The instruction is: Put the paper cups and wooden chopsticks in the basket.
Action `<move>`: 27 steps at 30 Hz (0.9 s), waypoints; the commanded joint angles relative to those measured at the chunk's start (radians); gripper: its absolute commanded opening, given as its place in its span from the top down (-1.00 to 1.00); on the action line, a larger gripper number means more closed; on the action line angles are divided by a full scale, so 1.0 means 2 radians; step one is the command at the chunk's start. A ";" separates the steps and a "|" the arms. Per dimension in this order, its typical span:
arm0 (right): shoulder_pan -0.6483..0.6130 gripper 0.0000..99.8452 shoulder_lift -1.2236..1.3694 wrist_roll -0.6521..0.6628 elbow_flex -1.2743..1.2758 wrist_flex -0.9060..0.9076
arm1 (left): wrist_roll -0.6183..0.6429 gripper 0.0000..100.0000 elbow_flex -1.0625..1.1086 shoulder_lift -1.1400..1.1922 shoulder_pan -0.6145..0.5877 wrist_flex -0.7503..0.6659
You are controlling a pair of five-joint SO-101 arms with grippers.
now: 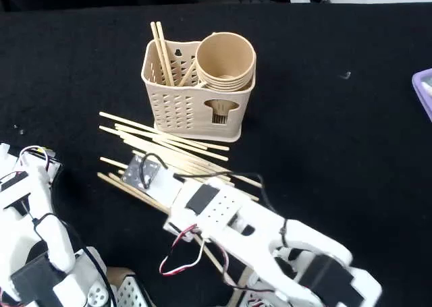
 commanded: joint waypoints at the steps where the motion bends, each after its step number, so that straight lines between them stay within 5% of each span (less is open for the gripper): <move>1: 0.009 0.98 0.037 0.005 -0.007 -0.021 | -0.005 0.56 -0.013 -0.012 0.002 -0.008; 5: 0.009 0.96 0.061 0.002 -0.033 -0.002 | -0.005 0.56 -0.013 -0.012 0.002 -0.008; 10: 0.008 0.67 0.056 0.002 -0.080 0.067 | -0.005 0.56 -0.013 -0.012 0.002 -0.008; 17: 0.008 0.98 0.053 0.005 -0.088 0.035 | -0.005 0.56 -0.013 -0.012 0.002 -0.008; 27: 0.002 0.82 0.053 0.001 -0.086 0.029 | -0.005 0.56 -0.013 -0.012 0.002 -0.008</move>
